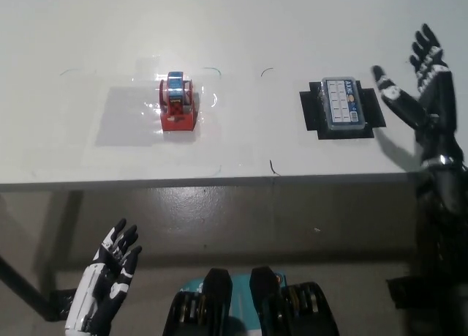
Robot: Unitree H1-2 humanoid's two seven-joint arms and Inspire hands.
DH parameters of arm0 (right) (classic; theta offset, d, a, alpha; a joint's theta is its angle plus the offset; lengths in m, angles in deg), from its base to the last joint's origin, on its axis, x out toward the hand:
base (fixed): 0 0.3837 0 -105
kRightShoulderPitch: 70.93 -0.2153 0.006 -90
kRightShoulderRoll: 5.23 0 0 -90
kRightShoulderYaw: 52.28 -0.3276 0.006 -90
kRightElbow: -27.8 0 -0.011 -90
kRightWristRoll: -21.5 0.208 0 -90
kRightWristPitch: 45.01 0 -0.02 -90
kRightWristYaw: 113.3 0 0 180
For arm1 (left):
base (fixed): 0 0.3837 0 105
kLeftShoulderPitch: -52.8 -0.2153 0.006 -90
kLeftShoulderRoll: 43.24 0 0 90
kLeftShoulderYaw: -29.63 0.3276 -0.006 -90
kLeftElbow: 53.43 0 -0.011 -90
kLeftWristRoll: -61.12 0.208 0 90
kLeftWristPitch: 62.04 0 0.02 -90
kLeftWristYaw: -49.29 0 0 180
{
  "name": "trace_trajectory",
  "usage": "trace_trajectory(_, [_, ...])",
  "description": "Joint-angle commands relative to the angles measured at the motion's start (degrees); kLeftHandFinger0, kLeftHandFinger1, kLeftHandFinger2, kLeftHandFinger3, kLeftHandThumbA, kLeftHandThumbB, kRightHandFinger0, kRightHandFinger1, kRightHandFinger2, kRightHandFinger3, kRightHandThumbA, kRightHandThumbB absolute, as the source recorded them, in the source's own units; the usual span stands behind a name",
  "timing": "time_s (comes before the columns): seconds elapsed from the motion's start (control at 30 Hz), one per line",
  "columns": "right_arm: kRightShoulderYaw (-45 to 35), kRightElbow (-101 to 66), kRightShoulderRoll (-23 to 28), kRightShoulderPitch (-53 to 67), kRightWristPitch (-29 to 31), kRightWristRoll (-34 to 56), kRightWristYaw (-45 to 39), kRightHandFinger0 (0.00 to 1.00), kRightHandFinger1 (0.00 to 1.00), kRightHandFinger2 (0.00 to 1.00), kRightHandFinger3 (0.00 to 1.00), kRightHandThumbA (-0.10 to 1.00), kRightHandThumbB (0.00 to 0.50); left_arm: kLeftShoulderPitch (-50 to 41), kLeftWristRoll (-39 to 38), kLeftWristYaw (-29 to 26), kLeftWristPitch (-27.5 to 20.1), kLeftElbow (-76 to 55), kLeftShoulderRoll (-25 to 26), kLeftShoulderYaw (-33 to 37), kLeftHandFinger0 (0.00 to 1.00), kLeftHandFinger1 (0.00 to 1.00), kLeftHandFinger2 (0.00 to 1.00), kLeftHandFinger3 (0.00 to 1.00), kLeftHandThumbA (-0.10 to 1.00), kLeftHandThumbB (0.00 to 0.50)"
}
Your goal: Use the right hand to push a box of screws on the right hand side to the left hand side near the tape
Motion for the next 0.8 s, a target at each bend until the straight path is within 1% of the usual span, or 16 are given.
trace_trajectory(0.0, [-0.4, 7.6, 1.1, -6.7, 4.0, -0.4, 1.9, 1.0, 1.0, 1.0, 1.0, 0.9, 0.144, -0.1, -1.1, 1.0, -1.4, -1.6, 0.3, -0.1, 1.0, 1.0, 1.0, 1.0, 0.67, 0.112])
trace_trajectory(0.03, [-0.5, 10.7, 1.1, -8.3, 4.4, 0.0, 1.8, 1.0, 1.0, 1.0, 1.0, 0.95, 0.164, -0.1, -0.9, 0.8, -1.6, -1.7, 0.2, -0.2, 1.0, 1.0, 1.0, 1.0, 0.67, 0.116])
trace_trajectory(0.07, [-0.6, 12.6, 1.2, -9.2, 4.8, 0.2, 1.8, 1.0, 1.0, 1.0, 1.0, 0.97, 0.172, -0.1, -0.6, 0.6, -1.7, -1.8, 0.2, -0.2, 1.0, 1.0, 1.0, 1.0, 0.67, 0.117])
trace_trajectory(0.1, [-0.6, 16.5, 1.3, -11.3, 5.5, 0.2, 2.0, 1.0, 1.0, 1.0, 1.0, 0.99, 0.168, 0.2, -0.7, 0.6, -1.7, -1.7, 0.2, -0.4, 1.0, 1.0, 1.0, 1.0, 0.67, 0.117])
trace_trajectory(0.17, [-0.7, 19.5, 1.3, -12.6, 6.3, 0.4, 2.1, 1.0, 1.0, 1.0, 1.0, 1.0, 0.163, 0.3, -1.1, 0.7, -1.8, -1.5, 0.2, -0.4, 1.0, 1.0, 1.0, 1.0, 0.67, 0.117])
trace_trajectory(0.2, [-0.9, 22.8, 1.3, -14.1, 7.0, 1.1, 1.6, 1.0, 1.0, 1.0, 1.0, 1.0, 0.148, 0.3, -1.3, 0.8, -1.6, -1.6, 0.3, -0.4, 1.0, 1.0, 1.0, 1.0, 0.67, 0.118])
trace_trajectory(0.3, [-1.2, 28.7, 1.3, -16.8, 8.0, 2.0, 0.9, 1.0, 1.0, 1.0, 1.0, 1.0, 0.16, 0.4, -1.5, 0.9, -1.5, -1.5, 0.4, -0.4, 1.0, 1.0, 1.0, 1.0, 0.66, 0.122])
trace_trajectory(0.37, [-1.2, 31.4, 1.2, -18.0, 8.5, 2.0, 1.3, 1.0, 1.0, 1.0, 1.0, 1.0, 0.211, 0.3, -2.0, 1.2, -1.6, -1.6, 0.4, -0.3, 1.0, 1.0, 1.0, 1.0, 0.66, 0.124])
trace_trajectory(0.43, [-1.4, 34.6, 1.3, -19.3, 9.2, 2.2, 1.3, 1.0, 1.0, 1.0, 1.0, 1.0, 0.25, 0.3, -1.8, 1.2, -1.6, -1.7, 0.5, -0.3, 1.0, 1.0, 1.0, 1.0, 0.66, 0.126])
trace_trajectory(0.5, [-1.5, 36.6, 1.4, -20.0, 9.8, 2.3, 1.2, 1.0, 1.0, 1.0, 1.0, 1.0, 0.252, 0.4, -1.9, 1.3, -1.8, -1.7, 0.5, -0.3, 1.0, 1.0, 1.0, 1.0, 0.66, 0.123])
trace_trajectory(0.57, [-1.8, 37.8, 1.3, -20.5, 9.2, 2.6, 2.0, 1.0, 1.0, 1.0, 1.0, 1.0, 0.233, 0.5, -2.1, 1.5, -1.8, -1.7, 0.7, -0.4, 1.0, 1.0, 1.0, 1.0, 0.67, 0.128])
trace_trajectory(0.77, [-1.3, 41.0, 1.8, -20.7, 9.1, 1.9, 3.6, 1.0, 1.0, 1.0, 1.0, 1.0, 0.239, 0.7, -2.4, 2.3, -1.7, -1.7, 1.3, -0.4, 1.0, 1.0, 1.0, 1.0, 0.7, 0.144])
